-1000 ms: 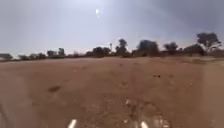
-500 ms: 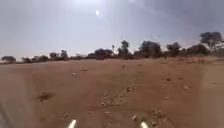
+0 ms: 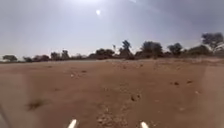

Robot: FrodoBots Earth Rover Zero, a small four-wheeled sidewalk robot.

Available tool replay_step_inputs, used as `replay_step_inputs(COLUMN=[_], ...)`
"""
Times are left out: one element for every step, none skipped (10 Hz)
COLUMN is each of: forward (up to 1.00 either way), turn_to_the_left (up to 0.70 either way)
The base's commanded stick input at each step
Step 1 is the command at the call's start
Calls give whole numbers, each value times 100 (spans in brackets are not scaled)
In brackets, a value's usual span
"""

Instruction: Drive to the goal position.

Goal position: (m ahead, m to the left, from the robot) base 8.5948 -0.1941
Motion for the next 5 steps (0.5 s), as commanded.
replay_step_inputs(forward=[70, 70, 70, 70, 70], turn_to_the_left=[0, 0, 0, 0, 0])
